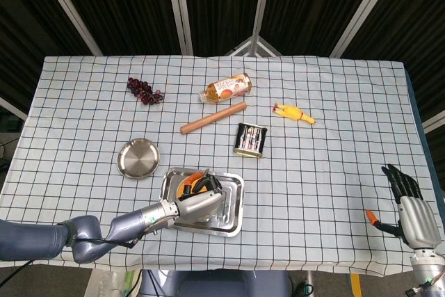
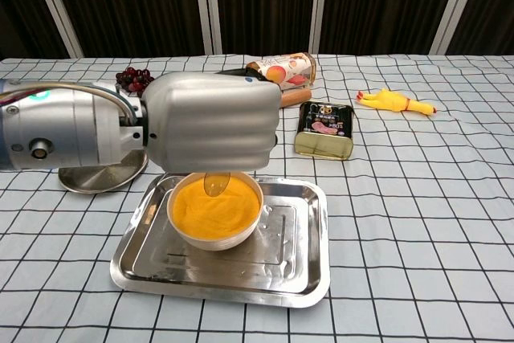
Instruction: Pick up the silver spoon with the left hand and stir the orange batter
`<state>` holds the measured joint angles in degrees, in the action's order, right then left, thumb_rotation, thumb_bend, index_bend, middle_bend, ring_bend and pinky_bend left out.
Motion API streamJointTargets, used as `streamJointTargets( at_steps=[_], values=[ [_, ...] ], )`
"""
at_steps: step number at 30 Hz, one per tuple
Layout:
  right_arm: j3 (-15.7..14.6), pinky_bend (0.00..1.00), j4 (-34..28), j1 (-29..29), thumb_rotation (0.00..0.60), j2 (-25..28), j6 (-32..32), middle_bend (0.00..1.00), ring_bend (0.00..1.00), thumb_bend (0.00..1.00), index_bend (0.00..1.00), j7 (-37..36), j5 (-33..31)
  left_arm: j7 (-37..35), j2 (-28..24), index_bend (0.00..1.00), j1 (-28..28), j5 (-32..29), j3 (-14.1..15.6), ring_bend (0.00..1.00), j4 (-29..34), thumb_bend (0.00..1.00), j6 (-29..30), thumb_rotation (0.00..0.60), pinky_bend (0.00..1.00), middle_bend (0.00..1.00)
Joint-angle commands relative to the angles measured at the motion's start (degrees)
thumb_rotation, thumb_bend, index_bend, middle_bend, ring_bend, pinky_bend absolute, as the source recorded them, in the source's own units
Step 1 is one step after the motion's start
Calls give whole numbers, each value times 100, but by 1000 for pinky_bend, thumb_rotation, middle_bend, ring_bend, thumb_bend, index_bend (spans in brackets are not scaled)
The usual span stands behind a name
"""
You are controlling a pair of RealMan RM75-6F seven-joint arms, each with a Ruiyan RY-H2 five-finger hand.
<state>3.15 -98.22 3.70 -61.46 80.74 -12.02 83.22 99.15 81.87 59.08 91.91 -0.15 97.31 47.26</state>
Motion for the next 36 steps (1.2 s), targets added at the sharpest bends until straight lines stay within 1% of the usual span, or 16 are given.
streamJointTargets(
  at_steps=[1, 7, 11, 15, 17, 19, 26, 30, 36],
  values=[
    [1, 0, 1, -3, 600, -2, 0, 0, 0, 339, 0, 3, -9, -104, 14, 790, -108, -64, -78, 1000, 31, 559, 179, 600, 1000, 1000],
    [5, 0, 4, -14, 600, 0, 21, 0, 0, 339, 0, 0, -12, -559, 83, 790, -515, -359, -309, 1000, 153, 558, 863, 600, 1000, 1000],
    [7, 0, 9, -17, 600, 9, 13, 0, 0, 339, 0, -20, -28, -1017, 46, 790, -942, -777, -437, 1000, 231, 558, 1440, 600, 1000, 1000],
    [1, 0, 6, -25, 600, 8, 37, 0, 0, 339, 0, -10, 1, -1672, 88, 791, -1465, -1538, -677, 1000, 333, 556, 2076, 600, 1000, 1000],
    [-5, 0, 4, -22, 600, 1, 20, 0, 0, 339, 0, 8, -6, -2121, 122, 791, -1794, -2107, -854, 1000, 384, 555, 2451, 600, 1000, 1000],
    [-9, 0, -1, -18, 600, -6, 8, 0, 0, 339, 0, 38, -11, -2375, 96, 791, -1975, -2430, -924, 1000, 337, 552, 2622, 600, 1000, 1000],
    [-16, 0, -45, -20, 600, -5, -10, 0, 0, 339, 0, 59, -28, -3060, -4, 790, -2362, -3155, -927, 1000, -233, 549, 2760, 600, 1000, 1000],
    [-19, 0, -48, -19, 600, -4, -18, 0, 0, 339, 0, 58, -26, -3429, 146, 789, -2509, -3554, -884, 1000, -686, 548, 2670, 600, 1000, 1000],
    [-20, 0, -49, -15, 600, -2, -27, 0, 0, 339, 0, 35, -21, -3652, 466, 779, -2565, -3810, -814, 1000, -1239, 543, 2579, 600, 1000, 1000]
  ],
)
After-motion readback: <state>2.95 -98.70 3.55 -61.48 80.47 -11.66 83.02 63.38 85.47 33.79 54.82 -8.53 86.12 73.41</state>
